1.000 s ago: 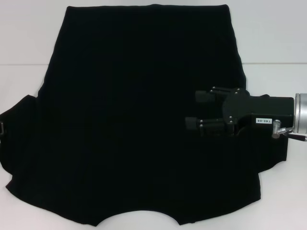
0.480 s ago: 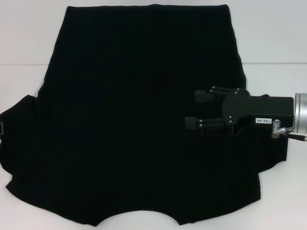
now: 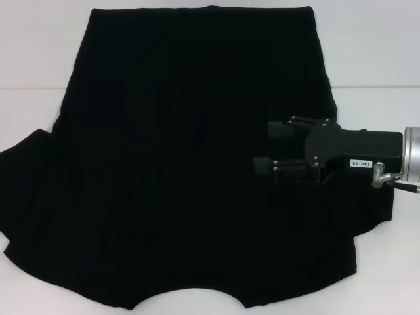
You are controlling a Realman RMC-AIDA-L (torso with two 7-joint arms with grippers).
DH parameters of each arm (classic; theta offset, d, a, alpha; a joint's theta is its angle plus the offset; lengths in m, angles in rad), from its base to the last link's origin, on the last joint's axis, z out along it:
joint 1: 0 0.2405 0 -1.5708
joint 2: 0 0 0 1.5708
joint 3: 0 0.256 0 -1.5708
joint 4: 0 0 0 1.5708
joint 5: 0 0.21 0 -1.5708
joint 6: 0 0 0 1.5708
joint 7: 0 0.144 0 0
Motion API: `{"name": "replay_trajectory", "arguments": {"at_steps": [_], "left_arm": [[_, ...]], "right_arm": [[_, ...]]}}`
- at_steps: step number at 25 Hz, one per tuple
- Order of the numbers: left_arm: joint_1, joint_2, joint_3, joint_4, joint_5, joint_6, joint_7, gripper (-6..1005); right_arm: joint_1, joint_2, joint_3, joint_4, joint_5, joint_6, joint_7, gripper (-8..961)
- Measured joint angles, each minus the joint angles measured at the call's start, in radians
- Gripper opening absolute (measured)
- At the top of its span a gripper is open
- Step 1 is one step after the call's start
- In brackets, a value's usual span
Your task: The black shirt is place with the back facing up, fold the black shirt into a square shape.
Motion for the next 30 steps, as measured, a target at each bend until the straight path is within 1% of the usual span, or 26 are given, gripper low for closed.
{"name": "replay_trajectory", "arguments": {"at_steps": [8,15,23,30], "left_arm": [[0.007,0.004,-0.010,0.014,0.001,-0.001,0.002,-1],[0.027,0.005,-0.025,0.037,0.001,0.006,-0.003,-1],[0.053,-0.002,-0.036,0.065,0.001,0.010,-0.005,0],[0.044,-0.002,-0.031,0.061,-0.003,0.010,-0.004,0]], "right_arm": [[0.000,0.000,0.011,0.000,0.010,0.002,0.000,913],[0.000,0.001,0.010,0.001,0.011,0.002,0.000,913],[0.000,0.001,0.010,0.002,0.011,0.003,0.000,914],[0.003,0.001,0.010,0.002,0.010,0.003,-0.001,913]]}}
